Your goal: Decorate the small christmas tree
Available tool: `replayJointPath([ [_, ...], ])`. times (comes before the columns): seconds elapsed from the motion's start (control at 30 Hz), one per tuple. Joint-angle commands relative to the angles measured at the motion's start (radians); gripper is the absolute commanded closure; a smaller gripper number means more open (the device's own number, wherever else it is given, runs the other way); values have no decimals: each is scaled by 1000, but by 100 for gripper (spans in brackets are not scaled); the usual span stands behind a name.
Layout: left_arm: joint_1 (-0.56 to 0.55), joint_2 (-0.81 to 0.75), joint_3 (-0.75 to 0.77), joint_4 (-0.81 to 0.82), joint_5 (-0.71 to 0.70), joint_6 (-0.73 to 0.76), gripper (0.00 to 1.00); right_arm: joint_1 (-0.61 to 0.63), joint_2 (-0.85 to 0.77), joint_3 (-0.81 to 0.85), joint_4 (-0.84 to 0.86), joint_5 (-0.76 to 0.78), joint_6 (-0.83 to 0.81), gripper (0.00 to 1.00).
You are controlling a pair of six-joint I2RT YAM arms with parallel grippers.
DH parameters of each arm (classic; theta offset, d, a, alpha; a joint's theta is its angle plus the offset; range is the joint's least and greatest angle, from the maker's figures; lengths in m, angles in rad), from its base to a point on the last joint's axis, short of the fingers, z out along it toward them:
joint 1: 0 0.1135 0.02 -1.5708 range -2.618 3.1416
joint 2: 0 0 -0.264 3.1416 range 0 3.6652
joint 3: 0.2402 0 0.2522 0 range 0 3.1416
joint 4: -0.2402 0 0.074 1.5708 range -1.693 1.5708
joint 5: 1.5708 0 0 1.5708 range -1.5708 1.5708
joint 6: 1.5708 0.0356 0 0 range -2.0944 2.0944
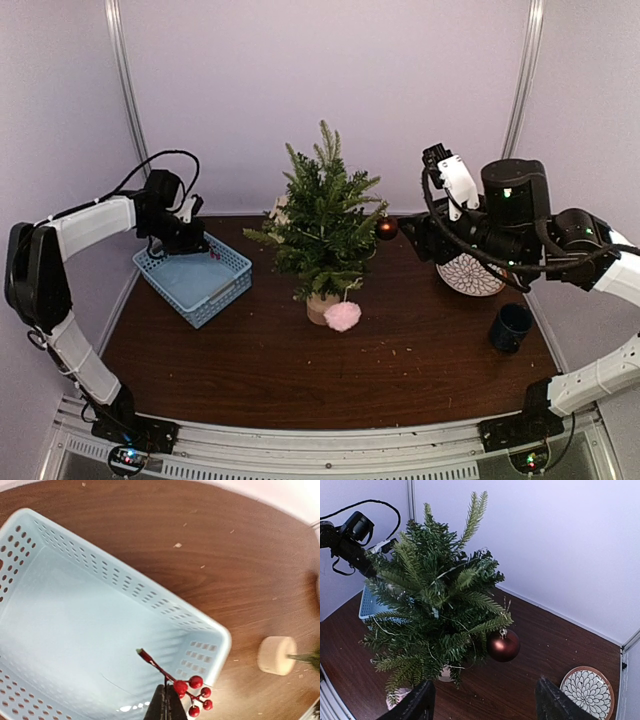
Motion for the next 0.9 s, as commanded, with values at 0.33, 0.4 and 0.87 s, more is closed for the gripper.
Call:
replayJointPath([
  [0.33, -35, -458, -182, 160, 290, -408, 100, 31, 142, 159, 135, -237, -173, 27],
  [0.4, -79, -515, -192, 187, 283, -448, 100, 51, 175, 192, 152, -252, -202, 27],
  [0.87, -408, -710, -161, 303, 100, -542, 100, 185, 418, 377, 385, -290, -281, 35],
])
